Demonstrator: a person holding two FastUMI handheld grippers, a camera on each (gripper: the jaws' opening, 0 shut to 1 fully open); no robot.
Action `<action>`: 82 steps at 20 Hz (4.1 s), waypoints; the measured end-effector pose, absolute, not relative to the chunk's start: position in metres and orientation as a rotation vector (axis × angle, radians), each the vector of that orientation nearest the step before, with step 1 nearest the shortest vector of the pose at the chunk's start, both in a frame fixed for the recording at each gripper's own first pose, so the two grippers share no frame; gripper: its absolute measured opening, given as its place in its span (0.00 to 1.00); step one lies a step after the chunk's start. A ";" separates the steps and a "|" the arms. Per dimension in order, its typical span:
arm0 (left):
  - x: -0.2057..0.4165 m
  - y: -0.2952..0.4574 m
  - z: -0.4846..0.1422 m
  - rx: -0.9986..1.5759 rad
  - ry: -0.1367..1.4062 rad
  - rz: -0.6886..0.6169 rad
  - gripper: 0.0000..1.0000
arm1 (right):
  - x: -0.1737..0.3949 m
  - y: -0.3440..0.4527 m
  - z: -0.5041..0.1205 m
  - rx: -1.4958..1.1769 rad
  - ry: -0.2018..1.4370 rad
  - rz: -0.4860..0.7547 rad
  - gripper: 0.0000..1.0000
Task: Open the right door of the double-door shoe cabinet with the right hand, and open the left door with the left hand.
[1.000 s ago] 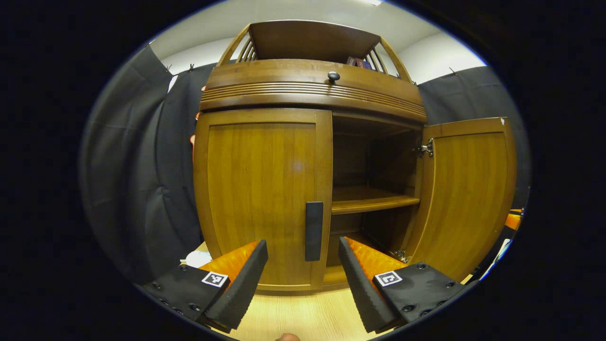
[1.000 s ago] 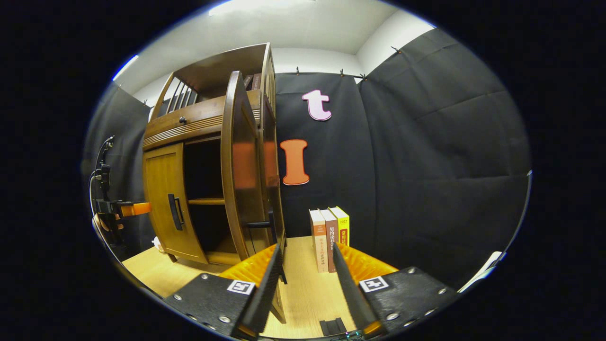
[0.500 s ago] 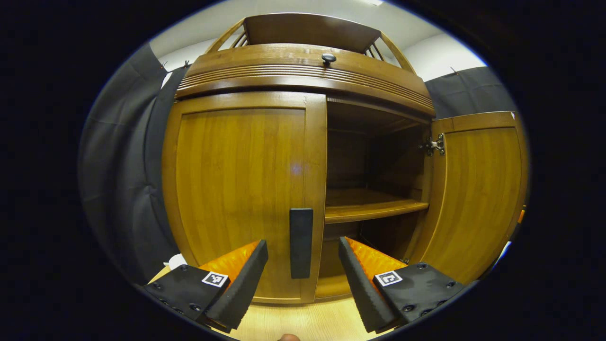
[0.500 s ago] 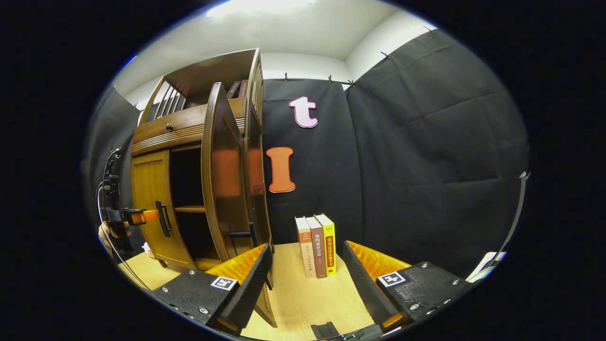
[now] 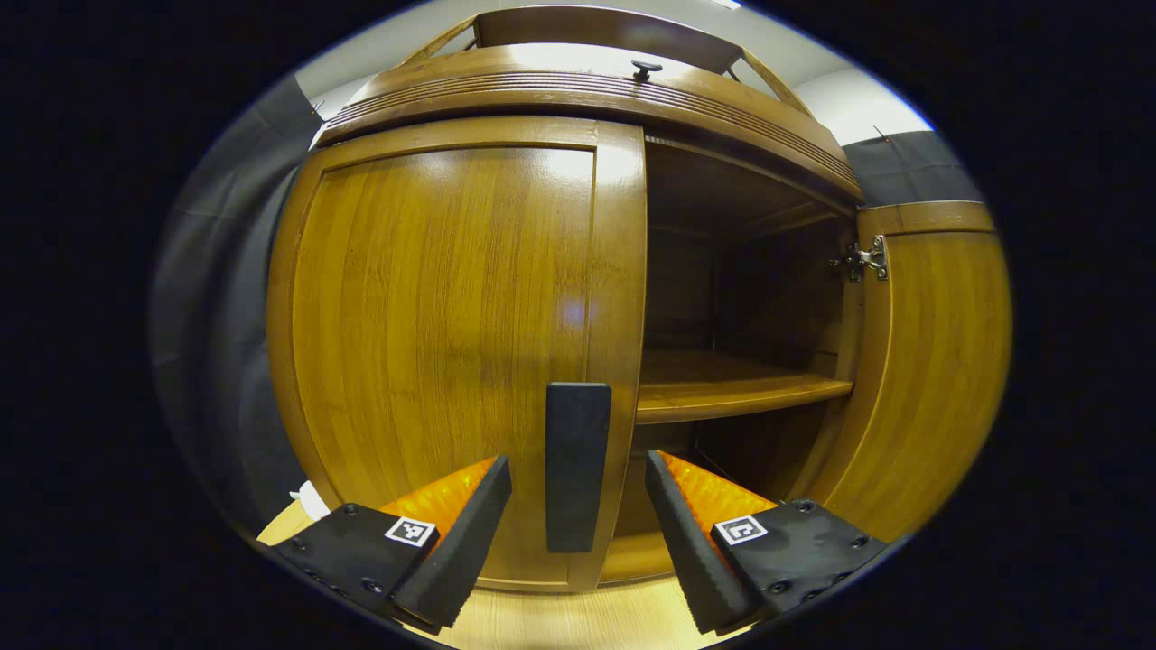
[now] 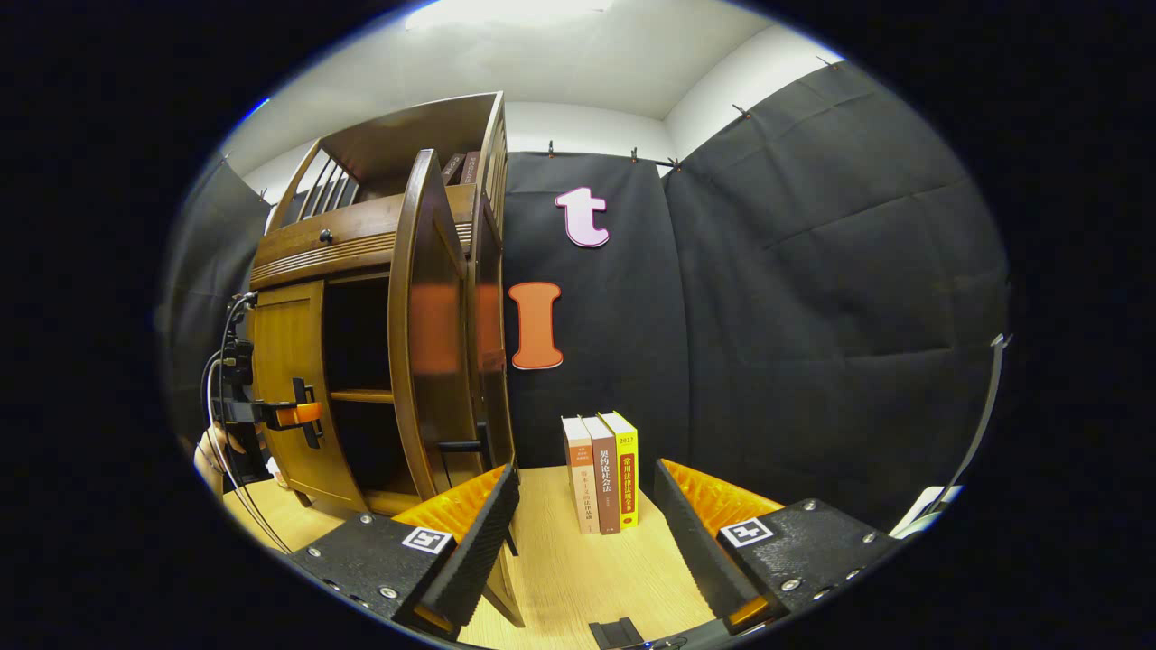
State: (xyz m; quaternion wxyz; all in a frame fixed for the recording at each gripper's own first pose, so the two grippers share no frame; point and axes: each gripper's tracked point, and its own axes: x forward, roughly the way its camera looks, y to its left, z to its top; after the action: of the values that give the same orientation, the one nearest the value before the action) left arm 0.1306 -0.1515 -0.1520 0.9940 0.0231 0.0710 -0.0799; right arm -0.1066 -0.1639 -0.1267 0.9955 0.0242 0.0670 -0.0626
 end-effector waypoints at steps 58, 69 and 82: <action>-0.071 0.042 -0.119 0.091 0.132 -0.171 0.11 | -0.149 -0.004 -0.061 0.020 0.055 0.074 0.92; -0.076 0.072 -0.112 0.079 0.135 -0.169 0.11 | -0.138 0.006 -0.074 0.031 0.069 0.091 0.92; -0.077 0.126 -0.105 0.051 0.138 -0.111 0.11 | -0.116 0.033 -0.089 0.034 0.102 0.121 0.92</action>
State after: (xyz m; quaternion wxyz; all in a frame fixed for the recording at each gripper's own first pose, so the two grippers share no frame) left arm -0.0766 0.1260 -0.1055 0.9957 0.0256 0.0690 -0.0554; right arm -0.1159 0.0325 -0.0888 0.9967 0.0170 0.0510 0.0606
